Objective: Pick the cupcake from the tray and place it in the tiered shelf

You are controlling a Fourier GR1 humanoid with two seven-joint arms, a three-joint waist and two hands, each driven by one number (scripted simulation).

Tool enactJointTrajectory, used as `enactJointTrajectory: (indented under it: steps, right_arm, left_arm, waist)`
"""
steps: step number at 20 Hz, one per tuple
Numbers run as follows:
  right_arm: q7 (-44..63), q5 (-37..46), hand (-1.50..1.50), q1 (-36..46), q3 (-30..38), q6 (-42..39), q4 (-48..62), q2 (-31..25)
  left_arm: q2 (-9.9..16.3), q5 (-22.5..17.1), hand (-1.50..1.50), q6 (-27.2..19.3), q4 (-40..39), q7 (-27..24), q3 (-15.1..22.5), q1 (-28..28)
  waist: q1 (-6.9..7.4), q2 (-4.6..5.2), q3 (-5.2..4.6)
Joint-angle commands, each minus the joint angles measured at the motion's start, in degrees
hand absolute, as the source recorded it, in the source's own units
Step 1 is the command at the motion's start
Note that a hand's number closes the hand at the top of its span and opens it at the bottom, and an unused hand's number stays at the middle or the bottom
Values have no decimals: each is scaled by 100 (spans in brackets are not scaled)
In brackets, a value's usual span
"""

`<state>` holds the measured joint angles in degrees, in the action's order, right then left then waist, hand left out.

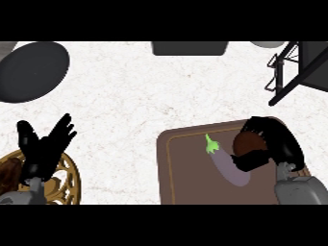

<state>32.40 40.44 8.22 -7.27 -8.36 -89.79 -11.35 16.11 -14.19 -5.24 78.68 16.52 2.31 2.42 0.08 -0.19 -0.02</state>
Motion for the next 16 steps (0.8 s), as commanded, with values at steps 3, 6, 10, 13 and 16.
enactJointTrajectory:
  steps: [3, 6, 10, 13, 16]
  right_arm:
    - [-188, -217, 150, 275, 253, -258, -1251, -390]
    - [133, -331, 150, 223, 632, -329, -2149, -589]
    - [1064, -344, 150, 638, 1033, -654, -3275, -792]
    - [1629, -722, 150, 1484, 1632, -1133, -3159, -1071]
    - [2188, -1222, 150, 1981, 2205, -1679, -3355, -1484]
  left_arm:
    - [-9, -41, 0, 136, -200, -136, -130, -87]
    - [-85, 97, 0, 18, 75, -193, -20, -363]
    - [-36, 69, 0, -101, -62, 236, -131, 189]
    - [-130, 188, 0, -76, -138, 140, -47, 206]
    - [-220, 302, 0, -58, -85, -278, -17, -161]
  waist:
    - [-53, -1, -4]
    - [-75, -21, -2]
    - [-171, -25, -5]
    - [-42, 7, -2]
    - [-31, -3, -3]
